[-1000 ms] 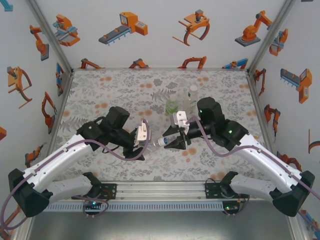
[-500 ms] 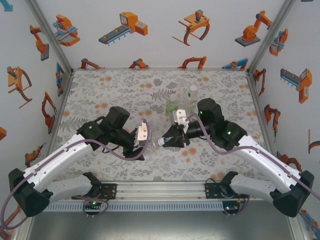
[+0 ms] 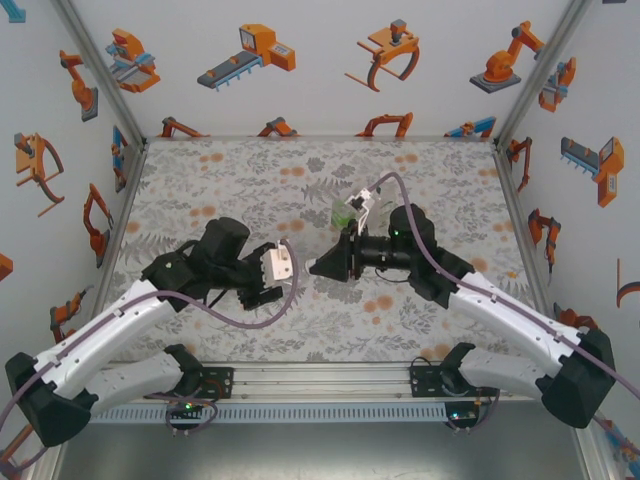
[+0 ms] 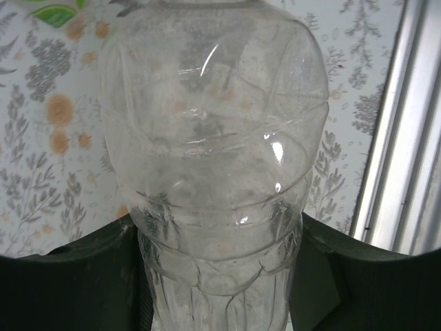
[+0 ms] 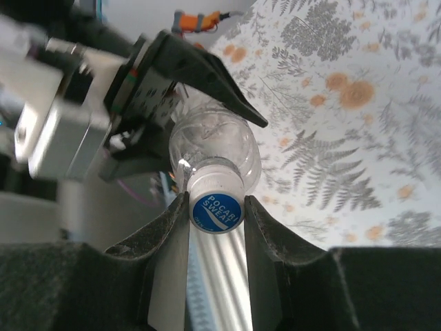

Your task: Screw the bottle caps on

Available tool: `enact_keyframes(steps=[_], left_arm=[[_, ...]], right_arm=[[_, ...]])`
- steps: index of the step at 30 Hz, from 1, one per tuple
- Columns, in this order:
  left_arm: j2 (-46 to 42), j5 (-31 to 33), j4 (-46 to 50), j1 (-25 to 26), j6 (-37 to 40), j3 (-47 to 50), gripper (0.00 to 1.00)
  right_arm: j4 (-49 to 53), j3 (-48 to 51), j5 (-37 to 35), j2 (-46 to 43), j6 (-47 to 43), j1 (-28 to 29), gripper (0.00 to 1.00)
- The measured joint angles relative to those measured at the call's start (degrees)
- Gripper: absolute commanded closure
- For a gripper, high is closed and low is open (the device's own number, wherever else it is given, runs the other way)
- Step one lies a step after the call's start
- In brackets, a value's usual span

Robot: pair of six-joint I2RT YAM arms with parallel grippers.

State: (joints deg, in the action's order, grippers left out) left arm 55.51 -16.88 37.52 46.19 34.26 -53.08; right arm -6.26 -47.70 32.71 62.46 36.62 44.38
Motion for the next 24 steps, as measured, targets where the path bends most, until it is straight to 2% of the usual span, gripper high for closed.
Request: enact_keyframes(steps=[5,10,11,12,14,16,20,24], left_arm=[[-1.3,4.7,-0.4,-0.2,-1.0,1.3,1.0],[-1.2,7.6,0.5,-0.3,-1.6,1.5,1.0],[-1.2,7.8,0.6,-0.3,-1.7,1.5,1.0],[-1.2,7.9,0.5,-0.3,-1.7,1.5,1.0],[-1.2,8.0,0.3,-0.3,-1.7,1.5,1.0],[-1.2,7.8,0.0,-0.3,-1.7,1.5,1.0],[-1.2,6.0,-3.5,-0.1,-1.7,1.5,1.0],[-1.4,3.1,-5.2,-0.1,-1.6,1.5,1.0]], right_arm=[[-0.7,-0.8,-2.8,4.4,19.6,-0.2,1.0],[-1.7,-1.2,-2.1,7.8,29.9,-0.7,1.0],[-1.7,-1.3,-2.1,8.0,30.8,-0.7,0.95],[-1.7,-1.4,-2.1,8.1,31.4,-0.7,0.84],[-1.7,-1.4,-2.1,8.0,31.5,-0.8,0.64],[-1.6,-1.4,-2.1,7.6,30.8,-0.8,0.53],[-0.4,-1.9,-2.1,4.8,25.1,-0.2,0.49],[1.1,-2.7,-2.2,0.0,13.8,-0.2,0.44]])
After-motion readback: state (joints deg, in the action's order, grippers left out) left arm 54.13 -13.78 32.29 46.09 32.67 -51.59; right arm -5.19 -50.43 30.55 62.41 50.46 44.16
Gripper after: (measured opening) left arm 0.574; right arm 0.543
